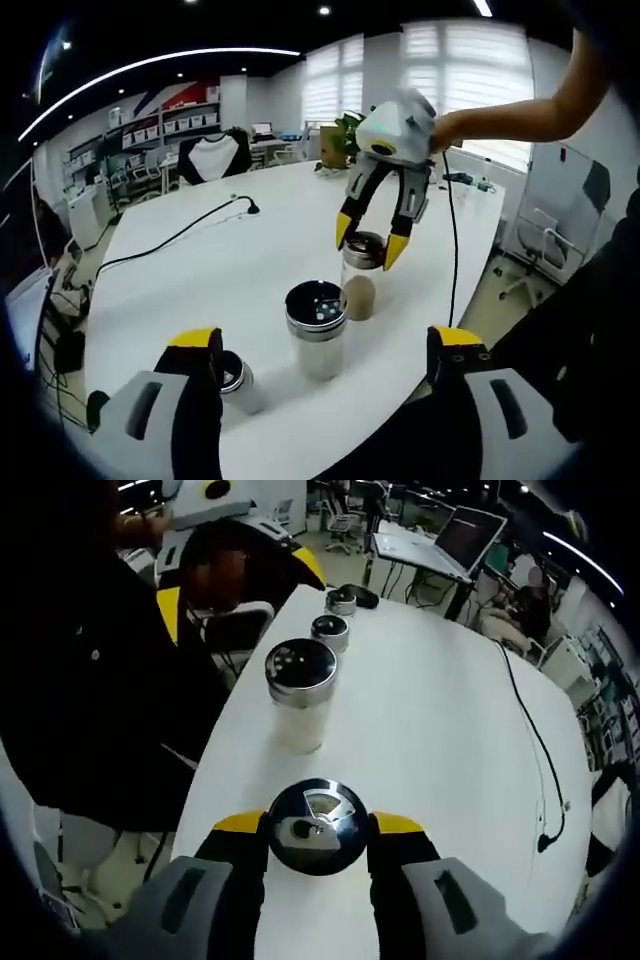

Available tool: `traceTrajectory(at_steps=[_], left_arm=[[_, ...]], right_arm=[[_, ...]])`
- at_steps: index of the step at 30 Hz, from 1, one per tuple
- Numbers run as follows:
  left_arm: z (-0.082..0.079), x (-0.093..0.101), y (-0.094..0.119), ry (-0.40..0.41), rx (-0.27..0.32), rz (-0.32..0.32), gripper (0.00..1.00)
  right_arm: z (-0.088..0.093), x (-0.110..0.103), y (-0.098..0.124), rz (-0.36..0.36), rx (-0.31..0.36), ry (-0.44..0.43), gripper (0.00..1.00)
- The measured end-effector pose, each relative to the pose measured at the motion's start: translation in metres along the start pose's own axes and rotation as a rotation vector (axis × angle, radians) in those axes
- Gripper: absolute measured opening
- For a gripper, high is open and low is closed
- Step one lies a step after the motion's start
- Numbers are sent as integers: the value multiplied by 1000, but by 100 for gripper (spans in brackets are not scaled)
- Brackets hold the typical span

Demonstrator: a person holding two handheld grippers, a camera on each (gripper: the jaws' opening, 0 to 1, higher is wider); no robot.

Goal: Rotate the seasoning bottle until the label or dispensing opening points toward the visible target arrow and the bottle remains upright within the marked orientation range

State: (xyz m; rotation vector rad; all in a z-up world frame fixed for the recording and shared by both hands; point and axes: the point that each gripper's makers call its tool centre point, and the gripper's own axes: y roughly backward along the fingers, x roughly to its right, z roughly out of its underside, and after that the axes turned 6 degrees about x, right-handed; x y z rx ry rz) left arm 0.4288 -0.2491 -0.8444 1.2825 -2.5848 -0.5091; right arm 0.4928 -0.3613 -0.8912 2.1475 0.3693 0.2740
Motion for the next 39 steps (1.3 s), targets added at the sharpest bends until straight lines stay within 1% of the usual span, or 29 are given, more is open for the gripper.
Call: traceTrajectory(at_steps=[3,4,7,8,9,10,11,13,14,16,19,20,22,23,24,25,26,28,29,31,34,35,36,39], left_arm=[[1,-1,1,-2,-3,2,89],[1,-1,2,-2,-4,2,89],[3,-2,3,-1,-9,2,89],[3,-2,3,0,-9,5,89],[3,-1,3,3,-9,6,89],[3,-1,3,5,-9,7,89],[4,-1,3,5,-9,10,89],[5,-1,2,6,-13,15,88],[6,-1,2,6,-14,16,88],[7,0,1,8,-17,23,88],[6,3,0,3,-17,37,88],[6,3,-1,1,-17,43,88],[5,6,-3,-2,-16,55,87],[4,9,-4,-1,-10,66,86],[2,12,-4,0,-4,78,85],[1,14,-5,-1,0,87,84],[-1,19,-6,-10,11,97,82],[-10,32,-9,-23,66,137,80],[-13,36,-10,-30,79,151,79],[-14,45,-14,-42,80,165,76],[-11,65,-25,-80,76,224,74],[-11,70,-28,-88,82,241,73],[-12,76,-32,-96,100,261,73],[-9,79,-40,-98,91,266,70]], right_arm=[[-2,-6,0,-25,5,22,37],[-3,-7,-1,-24,11,-2,37],[-4,-6,-3,21,22,-120,38],[-6,-5,-4,35,41,-143,40],[-9,-3,-3,68,69,-186,41],[-10,-2,-3,79,75,-204,44],[-11,-1,-3,107,93,-267,45],[-13,4,-2,158,118,-323,45],[-13,4,-2,168,120,-336,45],[-11,4,-3,211,130,-402,44],[-15,3,-3,252,185,-498,44],[-16,6,-2,283,215,-540,44],[-17,11,0,322,253,-581,40],[-16,13,2,342,274,-631,39],[-14,14,3,349,281,-651,38],[-15,12,3,340,289,-656,38],[-14,12,3,336,287,-640,38],[-16,11,2,330,290,-622,38],[-16,10,2,319,290,-612,38],[-17,10,2,298,291,-588,38],[-17,7,1,255,276,-540,38],[-18,5,0,226,266,-504,38],[-18,4,0,210,261,-489,38],[-19,-1,-1,154,245,-434,38]])
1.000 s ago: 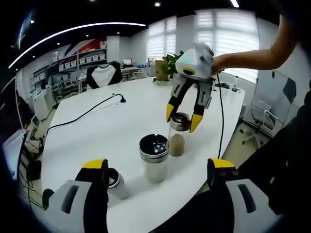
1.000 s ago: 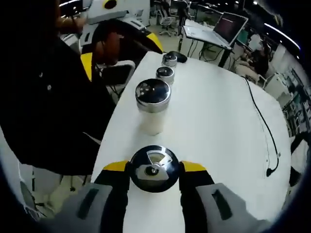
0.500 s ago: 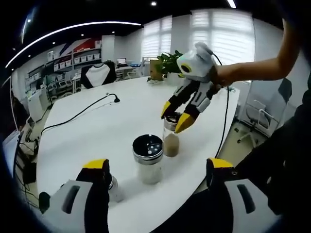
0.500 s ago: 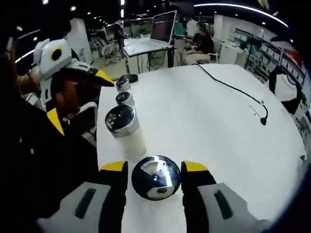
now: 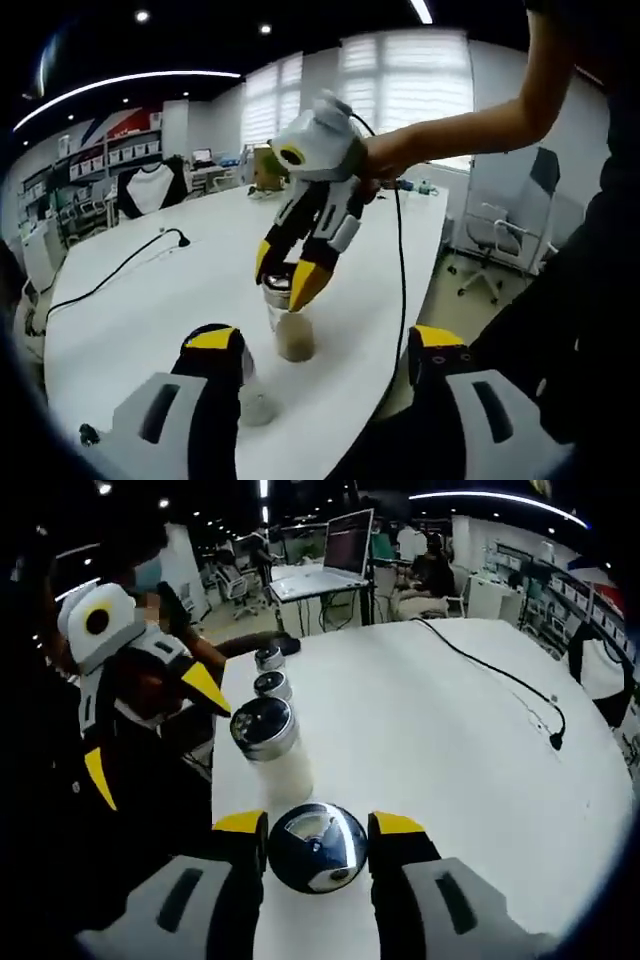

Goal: Rotate the seasoning bottle until the label or dispensing opening points toward the visible target arrow and the bottle remains upright within the marked orientation range

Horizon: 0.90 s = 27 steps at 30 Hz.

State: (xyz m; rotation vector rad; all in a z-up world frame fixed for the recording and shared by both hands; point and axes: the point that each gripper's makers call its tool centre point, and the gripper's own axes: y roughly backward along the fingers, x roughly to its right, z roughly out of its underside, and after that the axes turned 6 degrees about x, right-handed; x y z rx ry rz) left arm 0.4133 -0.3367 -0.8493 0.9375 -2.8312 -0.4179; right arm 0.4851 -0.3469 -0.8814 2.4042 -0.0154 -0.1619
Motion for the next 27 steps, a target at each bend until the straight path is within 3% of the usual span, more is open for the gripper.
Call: traceTrajectory(at_steps=[5,7,9,21,27], left_arm=[[13,0,-26,-31,-12,-13,64],[24,-5,-35,-78,-54,-51,55],[30,0,-46,-84,-74,-42,55],[43,5,-91,-56,-79,-1,53],[45,-4,-103,-32,-95,-15,40]], right_arm=[[6,-16,2,-151,-54,126,38],[6,-17,2,-159,-50,142,38],[8,-20,3,-178,-44,154,38],[18,-42,8,-321,-57,256,38],[21,-45,8,-338,-57,237,38]])
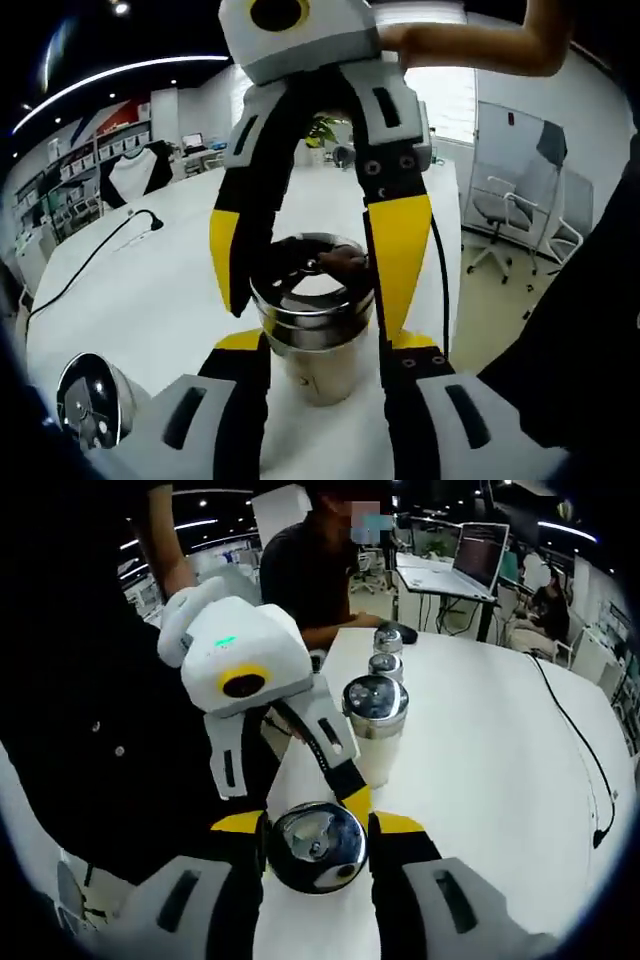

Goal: Rotate the seasoning bottle until the label or dispensing opening points toward the visible target arrow and the bottle remains upright within the marked orientation range

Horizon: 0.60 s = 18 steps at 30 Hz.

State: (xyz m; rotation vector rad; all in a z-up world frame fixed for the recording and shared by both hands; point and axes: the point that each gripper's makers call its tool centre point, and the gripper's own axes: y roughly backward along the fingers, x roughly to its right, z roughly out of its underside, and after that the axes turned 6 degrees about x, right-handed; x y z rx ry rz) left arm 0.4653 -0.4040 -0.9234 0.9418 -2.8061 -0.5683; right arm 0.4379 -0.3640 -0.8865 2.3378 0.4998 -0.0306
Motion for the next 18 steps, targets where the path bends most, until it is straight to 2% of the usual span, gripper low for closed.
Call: traceTrajectory(at_steps=[2,5,7,8,9,10,11,13,15,16,18], left_arm=[[0,-2,0,4,5,1,41],[1,-2,1,0,6,-33,41],[1,-6,1,10,7,-89,40],[1,-10,1,-10,2,-140,41],[2,-12,2,11,-3,-182,41],[3,-15,3,46,-8,-216,41],[2,-16,2,61,-8,-243,41],[2,-16,1,78,-4,-293,41],[1,-18,1,71,0,-338,41],[1,-17,0,67,5,-355,41],[3,-16,-2,50,7,-358,41]], right_arm=[[1,3,0,41,21,-21,39],[8,8,0,124,30,-94,40],[11,12,-1,177,37,-133,41],[14,13,-1,201,33,-166,40],[17,18,1,275,53,-265,41],[20,18,2,307,52,-323,41],[18,22,2,345,82,-322,41],[21,22,5,404,95,-378,40],[19,25,6,451,125,-417,40],[17,27,7,483,148,-465,40],[16,31,9,545,183,-544,41]])
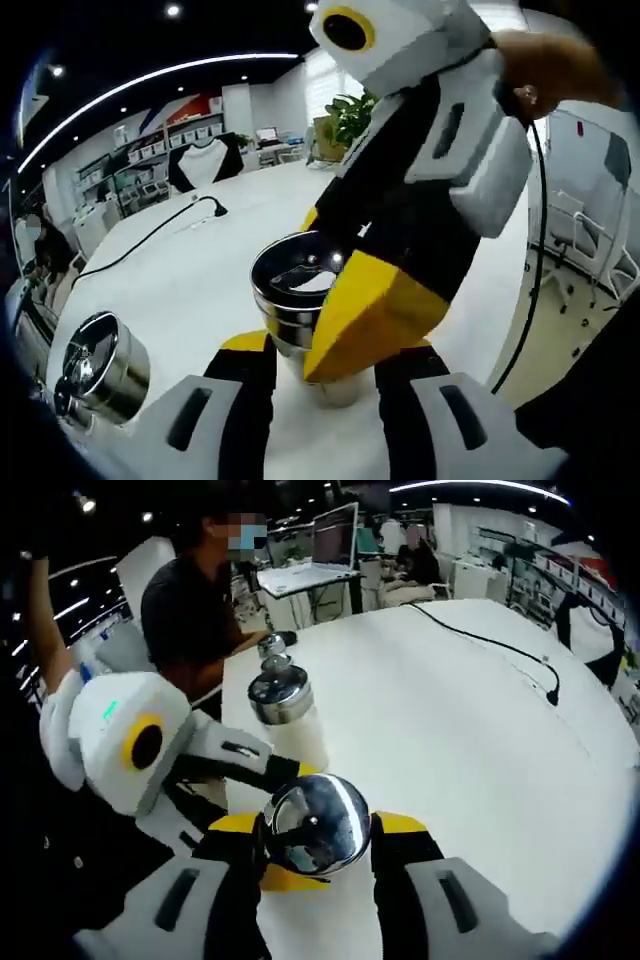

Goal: Rotate the seasoning bottle until the label or dispensing opening points toward the visible target arrow and the bottle remains upright within the marked orientation range

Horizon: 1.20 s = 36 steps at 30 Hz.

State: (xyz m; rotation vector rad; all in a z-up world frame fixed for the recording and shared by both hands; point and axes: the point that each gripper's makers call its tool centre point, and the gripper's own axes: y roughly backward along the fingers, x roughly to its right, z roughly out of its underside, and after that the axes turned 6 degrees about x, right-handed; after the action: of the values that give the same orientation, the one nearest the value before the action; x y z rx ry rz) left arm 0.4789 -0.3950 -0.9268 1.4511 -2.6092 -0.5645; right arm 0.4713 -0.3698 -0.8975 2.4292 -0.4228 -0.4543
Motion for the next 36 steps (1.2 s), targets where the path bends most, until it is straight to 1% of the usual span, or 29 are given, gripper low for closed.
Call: traceTrajectory(at_steps=[1,2,3,4,6,7,9,10,11,12,13,15,16,18,19,20,22,24,25,26,27,28,29,31,33,36], left_arm=[[0,0,0,-6,0,0,42],[0,0,0,-17,1,2,42],[-1,-1,-1,-8,-3,-4,42],[0,-1,-1,-12,-8,-5,42],[1,-1,-1,-33,-22,1,42],[2,-1,-1,-36,-27,7,42],[5,4,-1,-11,-33,54,45],[7,11,-1,36,-40,103,49],[9,15,-1,80,-43,131,51],[9,14,-1,96,-42,133,51],[9,9,1,83,-35,127,49],[10,8,2,55,-32,145,49],[10,7,2,49,-33,149,49],[10,7,2,5,-30,175,49],[11,8,2,-25,-28,196,49],[12,8,2,-35,-33,207,49],[18,14,2,-53,-59,273,51],[19,11,2,-58,-62,269,49],[20,10,3,-69,-63,266,44],[20,6,3,-83,-61,248,40],[21,5,4,-84,-59,251,40],[22,4,2,-65,-44,249,40],[22,3,3,-58,-40,233,40],[22,2,3,-41,-12,182,40],[22,0,4,-10,2,126,39],[23,-3,3,27,23,55,39]], right_arm=[[0,1,0,13,1,-13,41],[-2,3,0,40,18,-27,41],[-6,3,0,70,57,-47,41],[-4,2,0,69,54,-30,41],[-4,2,0,75,62,-32,40],[-4,2,0,63,61,-25,40],[-4,2,1,33,58,-2,40],[-4,3,2,25,64,13,40],[-4,3,2,15,64,19,40],[-4,3,2,10,64,23,40],[-4,2,2,-15,61,36,40],[-4,0,3,-36,55,60,40],[-3,-3,3,-75,43,87,40],[-3,-6,3,-120,32,129,40],[-2,-9,3,-144,23,140,40],[-4,-10,2,-157,27,157,40],[-3,-14,2,-190,17,182,40],[-1,-18,3,-230,-1,223,40],[0,-19,3,-247,-11,239,40],[0,-20,3,-254,-17,251,40],[-2,-20,2,-248,-13,252,40],[-1,-20,1,-248,-18,256,40],[-1,-20,1,-246,-20,258,40],[-1,-20,0,-232,-24,255,40],[0,-18,1,-192,-32,225,41],[-1,-16,3,-144,-24,216,41]])
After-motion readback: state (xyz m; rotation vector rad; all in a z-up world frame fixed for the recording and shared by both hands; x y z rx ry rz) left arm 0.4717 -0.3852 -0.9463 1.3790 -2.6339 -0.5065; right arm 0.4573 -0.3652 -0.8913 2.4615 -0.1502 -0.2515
